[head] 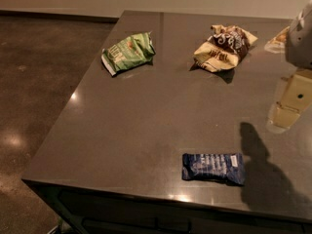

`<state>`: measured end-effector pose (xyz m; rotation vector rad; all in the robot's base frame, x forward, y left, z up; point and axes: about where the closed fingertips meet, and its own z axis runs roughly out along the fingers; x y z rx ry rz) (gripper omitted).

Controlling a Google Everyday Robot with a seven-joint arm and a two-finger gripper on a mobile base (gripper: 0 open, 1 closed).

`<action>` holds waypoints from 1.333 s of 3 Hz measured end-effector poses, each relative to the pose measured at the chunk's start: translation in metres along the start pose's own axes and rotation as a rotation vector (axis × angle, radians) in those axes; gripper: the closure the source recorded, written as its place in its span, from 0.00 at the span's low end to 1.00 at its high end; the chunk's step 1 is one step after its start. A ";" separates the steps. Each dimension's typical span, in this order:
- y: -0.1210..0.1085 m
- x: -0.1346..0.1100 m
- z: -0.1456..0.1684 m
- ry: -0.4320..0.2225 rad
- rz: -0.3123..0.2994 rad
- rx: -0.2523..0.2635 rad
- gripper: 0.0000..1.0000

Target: Move green jalapeno chip bag near rxbar blueberry

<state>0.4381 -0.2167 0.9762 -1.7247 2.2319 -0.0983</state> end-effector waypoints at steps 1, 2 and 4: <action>0.000 -0.001 0.000 -0.002 -0.002 -0.003 0.00; -0.001 -0.002 -0.001 -0.007 -0.005 -0.007 0.00; -0.026 -0.090 0.037 -0.131 -0.059 -0.073 0.00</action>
Offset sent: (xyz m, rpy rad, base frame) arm 0.0020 0.0012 -0.0019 0.0123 0.0347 0.0191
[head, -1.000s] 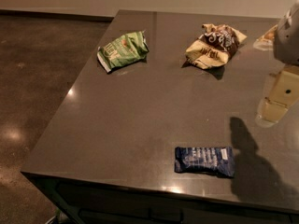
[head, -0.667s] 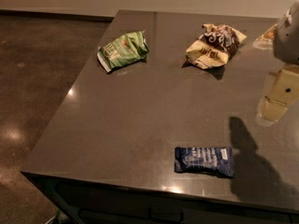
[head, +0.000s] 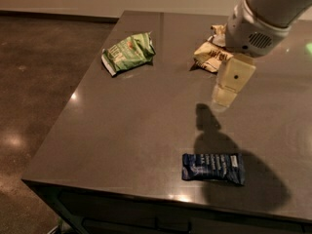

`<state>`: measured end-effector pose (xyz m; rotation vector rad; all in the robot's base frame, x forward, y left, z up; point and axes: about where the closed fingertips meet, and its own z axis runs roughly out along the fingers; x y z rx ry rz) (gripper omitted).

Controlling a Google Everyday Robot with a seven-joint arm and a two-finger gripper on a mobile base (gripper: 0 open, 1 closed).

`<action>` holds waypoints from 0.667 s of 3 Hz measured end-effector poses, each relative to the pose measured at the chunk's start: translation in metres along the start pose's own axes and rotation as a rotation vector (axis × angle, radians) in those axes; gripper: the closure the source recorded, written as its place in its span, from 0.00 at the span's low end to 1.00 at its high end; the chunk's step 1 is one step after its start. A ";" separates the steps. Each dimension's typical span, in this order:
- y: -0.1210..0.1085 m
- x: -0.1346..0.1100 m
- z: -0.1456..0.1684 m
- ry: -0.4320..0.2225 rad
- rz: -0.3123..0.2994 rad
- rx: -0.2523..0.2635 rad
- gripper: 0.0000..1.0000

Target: Move green jalapeno chip bag near rxbar blueberry

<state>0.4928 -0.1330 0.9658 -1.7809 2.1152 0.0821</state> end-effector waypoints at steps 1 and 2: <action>-0.019 -0.035 0.020 -0.040 -0.003 0.024 0.00; -0.051 -0.074 0.049 -0.032 -0.043 0.093 0.00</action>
Offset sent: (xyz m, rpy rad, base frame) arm 0.0994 0.0996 -0.0156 -0.0069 -0.1732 0.0162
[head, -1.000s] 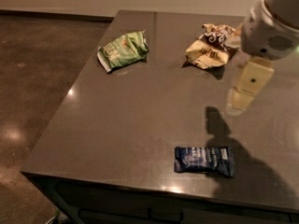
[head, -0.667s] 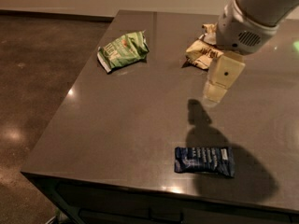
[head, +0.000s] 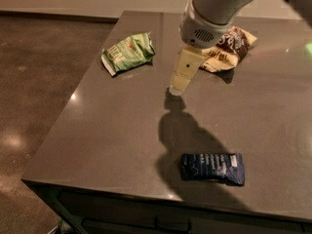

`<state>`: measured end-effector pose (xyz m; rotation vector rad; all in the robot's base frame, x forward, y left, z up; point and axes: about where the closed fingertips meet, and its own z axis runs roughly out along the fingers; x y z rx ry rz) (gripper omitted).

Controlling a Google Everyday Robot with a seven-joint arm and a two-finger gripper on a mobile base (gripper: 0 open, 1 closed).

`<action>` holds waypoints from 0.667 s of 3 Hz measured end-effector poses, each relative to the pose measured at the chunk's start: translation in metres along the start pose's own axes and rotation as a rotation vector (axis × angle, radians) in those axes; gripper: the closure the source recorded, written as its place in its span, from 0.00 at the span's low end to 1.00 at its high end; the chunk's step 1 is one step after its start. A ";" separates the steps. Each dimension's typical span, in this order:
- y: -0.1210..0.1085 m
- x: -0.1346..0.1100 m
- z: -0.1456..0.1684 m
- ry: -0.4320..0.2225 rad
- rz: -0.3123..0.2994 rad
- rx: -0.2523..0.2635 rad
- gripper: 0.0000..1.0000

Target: Move green jalapeno chip bag near rxbar blueberry

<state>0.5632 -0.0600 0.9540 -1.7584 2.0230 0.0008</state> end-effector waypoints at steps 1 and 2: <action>-0.022 -0.015 0.022 0.022 -0.034 0.025 0.00; -0.047 -0.024 0.047 0.051 -0.079 0.023 0.00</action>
Offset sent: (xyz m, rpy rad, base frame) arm 0.1058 0.0387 -0.0340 -0.1252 -0.0397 0.0840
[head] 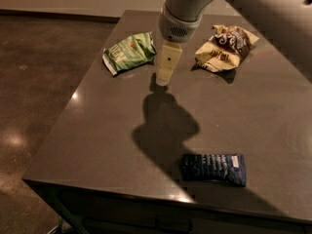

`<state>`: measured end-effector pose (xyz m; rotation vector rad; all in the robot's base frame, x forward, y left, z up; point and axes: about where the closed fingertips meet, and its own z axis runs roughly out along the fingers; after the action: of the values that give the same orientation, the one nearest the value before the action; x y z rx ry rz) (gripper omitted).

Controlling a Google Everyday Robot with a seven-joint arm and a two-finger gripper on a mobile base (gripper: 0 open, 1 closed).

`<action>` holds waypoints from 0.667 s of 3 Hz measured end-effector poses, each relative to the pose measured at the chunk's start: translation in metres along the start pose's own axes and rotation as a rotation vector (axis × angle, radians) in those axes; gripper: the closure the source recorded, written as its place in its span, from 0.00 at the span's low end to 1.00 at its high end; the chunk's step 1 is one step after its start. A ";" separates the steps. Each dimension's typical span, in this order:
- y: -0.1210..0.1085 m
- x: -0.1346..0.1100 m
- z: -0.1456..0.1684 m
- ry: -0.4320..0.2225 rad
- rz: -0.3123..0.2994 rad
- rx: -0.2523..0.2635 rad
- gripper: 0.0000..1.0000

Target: Move green jalapeno chip bag near rxbar blueberry

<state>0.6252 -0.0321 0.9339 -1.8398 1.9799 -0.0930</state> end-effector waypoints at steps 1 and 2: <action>-0.025 -0.005 0.022 0.020 -0.031 -0.010 0.00; -0.053 -0.014 0.047 0.035 -0.045 -0.016 0.00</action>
Offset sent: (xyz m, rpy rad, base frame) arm 0.0912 0.0251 -0.0235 -0.0610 0.0071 0.0470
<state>0.6913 -0.0135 0.9128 -1.9063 1.9684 -0.1245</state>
